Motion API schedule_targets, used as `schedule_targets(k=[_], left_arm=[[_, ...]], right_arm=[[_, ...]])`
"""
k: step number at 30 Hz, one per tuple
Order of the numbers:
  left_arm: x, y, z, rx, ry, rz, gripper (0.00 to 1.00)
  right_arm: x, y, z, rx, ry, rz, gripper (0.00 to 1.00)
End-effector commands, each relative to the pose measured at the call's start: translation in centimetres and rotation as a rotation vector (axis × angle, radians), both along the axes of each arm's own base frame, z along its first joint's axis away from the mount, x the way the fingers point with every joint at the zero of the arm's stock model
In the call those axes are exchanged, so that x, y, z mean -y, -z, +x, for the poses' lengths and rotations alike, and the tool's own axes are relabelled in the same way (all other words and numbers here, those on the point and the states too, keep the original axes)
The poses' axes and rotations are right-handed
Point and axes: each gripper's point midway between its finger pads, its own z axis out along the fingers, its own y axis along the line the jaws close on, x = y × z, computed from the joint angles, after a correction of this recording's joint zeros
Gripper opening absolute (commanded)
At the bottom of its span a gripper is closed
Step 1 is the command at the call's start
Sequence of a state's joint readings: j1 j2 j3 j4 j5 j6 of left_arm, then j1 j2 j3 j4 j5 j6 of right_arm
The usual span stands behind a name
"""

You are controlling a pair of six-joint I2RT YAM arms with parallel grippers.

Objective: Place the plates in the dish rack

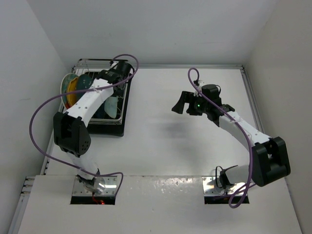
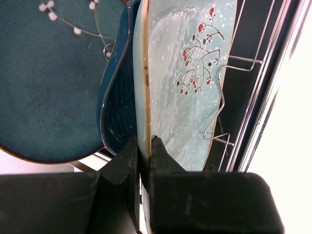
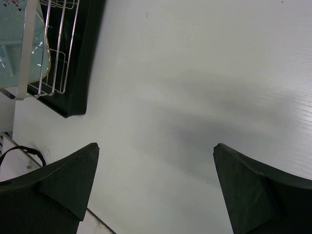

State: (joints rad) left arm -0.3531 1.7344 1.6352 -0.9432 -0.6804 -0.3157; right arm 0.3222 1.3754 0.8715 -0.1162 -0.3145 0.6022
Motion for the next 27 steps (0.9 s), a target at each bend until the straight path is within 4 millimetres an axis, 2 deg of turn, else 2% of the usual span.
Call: schedule_targets(k=[1,5,6,10,12,13,16,17,19,20,24,27], left_arm=[[0.3,-3.9,2.0,0.132,0.003,0.031,0.00],[2.3,-1.5,2.4,0.000,0.175,0.031,0.04],[2.3,-0.6,2.4,-0.036,0.183,0.048,0.04],[1.5,0.8,2.8,-0.075,0.162,0.092,0.04],[1.4,0.3,3.0,-0.059,0.155,0.097,0.06],[1.5,0.7,3.1,-0.068,0.155,0.099,0.08],[1.6,-0.3,3.6,-0.040,0.154,0.091,0.24],[1.5,-1.3,3.7,-0.015,0.145,0.095,0.36],[1.1,-2.3,3.7,0.011,0.128,0.110,0.51],[0.8,-3.6,4.1,0.040,0.119,0.127,0.61],[0.3,-7.9,3.9,0.133,0.113,0.137,0.79],[0.0,-11.1,3.2,0.206,0.113,0.120,0.84]], right_arm=[[0.2,-1.3,0.5,0.047,0.007,0.007,1.00],[0.1,-1.1,0.6,0.045,0.007,0.007,1.00],[0.1,-1.2,0.6,0.046,0.004,0.009,1.00],[0.1,-1.3,0.7,0.049,0.004,0.004,1.00],[0.3,-1.2,0.6,0.049,0.005,-0.003,1.00],[0.3,-1.1,0.5,0.045,0.009,-0.006,1.00],[0.4,-1.0,0.5,0.044,0.007,-0.009,1.00],[0.5,-0.9,0.6,0.049,-0.002,-0.021,1.00],[0.5,-1.1,0.6,0.042,0.011,-0.009,1.00],[0.5,-1.2,0.7,0.046,0.013,-0.007,1.00],[0.4,-1.3,0.7,0.047,0.007,-0.008,1.00],[0.5,-1.9,0.9,0.058,0.004,-0.010,1.00]])
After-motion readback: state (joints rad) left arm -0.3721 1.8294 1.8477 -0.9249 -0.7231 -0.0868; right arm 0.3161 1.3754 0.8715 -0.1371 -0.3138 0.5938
